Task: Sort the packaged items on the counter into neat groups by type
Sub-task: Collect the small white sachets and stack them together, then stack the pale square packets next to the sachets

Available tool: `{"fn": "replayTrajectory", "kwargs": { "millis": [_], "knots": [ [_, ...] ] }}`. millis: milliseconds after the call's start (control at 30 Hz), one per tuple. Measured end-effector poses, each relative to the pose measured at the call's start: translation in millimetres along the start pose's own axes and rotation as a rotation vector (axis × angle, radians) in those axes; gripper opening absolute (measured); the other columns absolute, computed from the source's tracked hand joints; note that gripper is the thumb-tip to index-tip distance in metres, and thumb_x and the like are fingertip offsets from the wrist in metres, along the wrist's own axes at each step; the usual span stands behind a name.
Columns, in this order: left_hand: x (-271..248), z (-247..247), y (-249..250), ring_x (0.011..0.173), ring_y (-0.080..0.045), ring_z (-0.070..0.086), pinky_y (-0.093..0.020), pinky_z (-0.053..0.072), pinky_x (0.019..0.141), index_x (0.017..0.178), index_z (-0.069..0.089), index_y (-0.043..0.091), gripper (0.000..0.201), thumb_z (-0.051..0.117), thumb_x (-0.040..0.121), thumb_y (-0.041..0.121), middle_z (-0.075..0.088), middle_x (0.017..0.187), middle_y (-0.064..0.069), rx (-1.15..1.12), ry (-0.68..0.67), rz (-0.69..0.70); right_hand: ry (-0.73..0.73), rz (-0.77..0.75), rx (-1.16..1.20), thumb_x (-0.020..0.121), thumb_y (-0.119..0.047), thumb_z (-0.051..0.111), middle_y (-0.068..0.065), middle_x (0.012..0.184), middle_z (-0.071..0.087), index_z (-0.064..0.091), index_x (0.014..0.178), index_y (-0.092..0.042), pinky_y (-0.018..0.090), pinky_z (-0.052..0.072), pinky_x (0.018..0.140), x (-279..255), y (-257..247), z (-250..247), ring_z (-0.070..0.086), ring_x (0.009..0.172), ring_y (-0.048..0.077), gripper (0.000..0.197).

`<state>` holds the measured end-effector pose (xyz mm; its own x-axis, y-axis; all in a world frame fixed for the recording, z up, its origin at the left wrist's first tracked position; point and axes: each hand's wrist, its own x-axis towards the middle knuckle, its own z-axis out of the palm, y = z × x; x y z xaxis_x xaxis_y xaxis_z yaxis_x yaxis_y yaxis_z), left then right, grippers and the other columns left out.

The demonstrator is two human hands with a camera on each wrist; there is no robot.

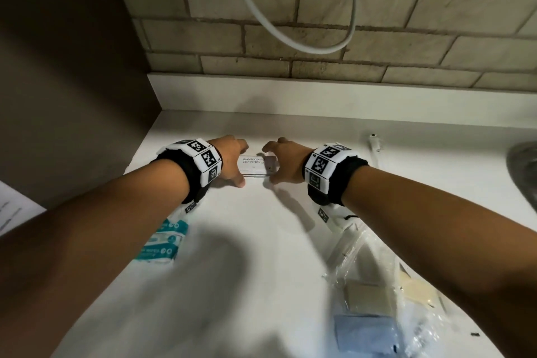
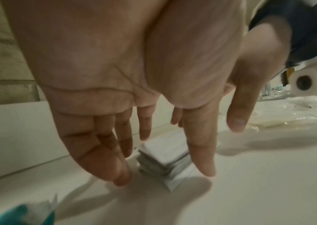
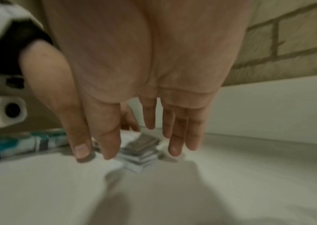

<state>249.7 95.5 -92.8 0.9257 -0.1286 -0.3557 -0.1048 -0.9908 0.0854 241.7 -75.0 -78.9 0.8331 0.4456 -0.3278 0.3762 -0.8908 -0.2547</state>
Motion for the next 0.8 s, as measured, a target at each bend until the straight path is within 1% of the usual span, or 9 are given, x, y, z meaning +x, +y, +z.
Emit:
{"fn": "replayTrajectory", "kwargs": {
  "millis": [100,167,233,333,433,500,600,700,800],
  "knots": [
    [-10.8,-12.6,12.0,0.116,-0.028,0.056,-0.032,0.047,0.093,0.14,0.043,0.02,0.087,0.082,0.065,0.041,0.049,0.133,-0.007,0.065,0.058,-0.011,0.024,-0.006,0.004,0.083,-0.028,0.071,0.01,0.136,0.048,0.04,0.143,-0.015,0.032,0.045,0.098,-40.3,11.5,-12.1,0.053,0.12,0.027,0.069],
    [-12.9,-22.0,35.7,0.119,-0.032,0.053,-0.036,0.047,0.096,0.137,0.046,0.017,0.081,0.08,0.069,0.044,0.05,0.133,-0.011,0.103,0.107,0.023,0.016,0.003,-0.013,0.085,-0.03,0.069,0.007,0.134,0.052,0.046,0.138,-0.017,0.028,0.043,0.095,-75.5,23.2,-16.2,0.054,0.118,0.024,0.06],
    [-11.4,-26.3,68.3,0.123,-0.033,0.05,-0.039,0.045,0.101,0.137,0.047,0.017,0.074,0.075,0.075,0.046,0.05,0.137,-0.012,0.056,0.128,0.105,-0.016,0.01,-0.003,0.087,-0.031,0.067,0.003,0.13,0.057,0.052,0.131,-0.018,0.027,0.045,0.09,-115.3,35.7,-13.7,0.057,0.108,0.02,0.049],
    [-9.4,-25.0,124.9,0.124,-0.027,0.053,-0.03,0.041,0.101,0.137,0.05,0.015,0.054,0.066,0.089,0.036,0.055,0.138,-0.008,-0.118,0.139,0.274,-0.094,0.0,0.008,0.088,-0.03,0.066,-0.002,0.122,0.061,0.056,0.124,-0.019,0.021,0.04,0.079,-171.3,50.3,-0.1,0.053,0.091,0.011,0.039],
    [-8.7,-12.6,180.4,0.121,-0.024,0.055,-0.027,0.04,0.097,0.133,0.054,0.015,0.041,0.058,0.095,0.029,0.058,0.135,-0.006,-0.2,0.114,0.364,-0.168,0.017,0.012,0.083,-0.033,0.069,-0.003,0.119,0.06,0.057,0.121,-0.021,0.023,0.04,0.078,-210.1,58.3,19.5,0.049,0.09,0.01,0.042],
    [-4.4,-3.1,209.7,0.122,-0.028,0.055,-0.03,0.042,0.099,0.136,0.052,0.015,0.043,0.057,0.096,0.03,0.057,0.137,-0.01,-0.221,0.09,0.347,-0.193,0.024,-0.01,0.08,-0.039,0.071,-0.002,0.113,0.058,0.056,0.117,-0.021,0.026,0.042,0.079,-224.9,61.9,35.0,0.05,0.092,0.014,0.043],
    [3.0,10.9,235.6,0.124,-0.034,0.054,-0.035,0.044,0.1,0.144,0.037,0.011,0.061,0.056,0.094,0.04,0.052,0.14,-0.017,-0.191,0.07,0.277,-0.167,0.031,-0.074,0.078,-0.046,0.072,0.001,0.108,0.056,0.056,0.109,-0.017,0.032,0.048,0.083,-230.0,62.5,54.3,0.055,0.099,0.022,0.045],
    [5.9,25.5,247.7,0.12,-0.035,0.055,-0.038,0.044,0.095,0.14,0.037,0.006,0.065,0.059,0.09,0.042,0.054,0.134,-0.019,-0.146,0.137,0.159,-0.155,0.051,-0.128,0.077,-0.045,0.071,-0.002,0.097,0.049,0.048,0.09,-0.019,0.038,0.051,0.081,-228.2,61.8,61.3,0.053,0.096,0.023,0.037],
    [7.0,31.0,252.0,0.12,-0.035,0.052,-0.04,0.044,0.097,0.135,0.039,0.006,0.059,0.062,0.09,0.036,0.05,0.134,-0.017,-0.093,0.165,0.105,-0.178,0.047,-0.097,0.079,-0.04,0.073,0.002,0.104,0.052,0.059,0.101,-0.013,0.035,0.05,0.077,-226.7,65.6,59.4,0.054,0.098,0.023,0.037]
  ]
}}
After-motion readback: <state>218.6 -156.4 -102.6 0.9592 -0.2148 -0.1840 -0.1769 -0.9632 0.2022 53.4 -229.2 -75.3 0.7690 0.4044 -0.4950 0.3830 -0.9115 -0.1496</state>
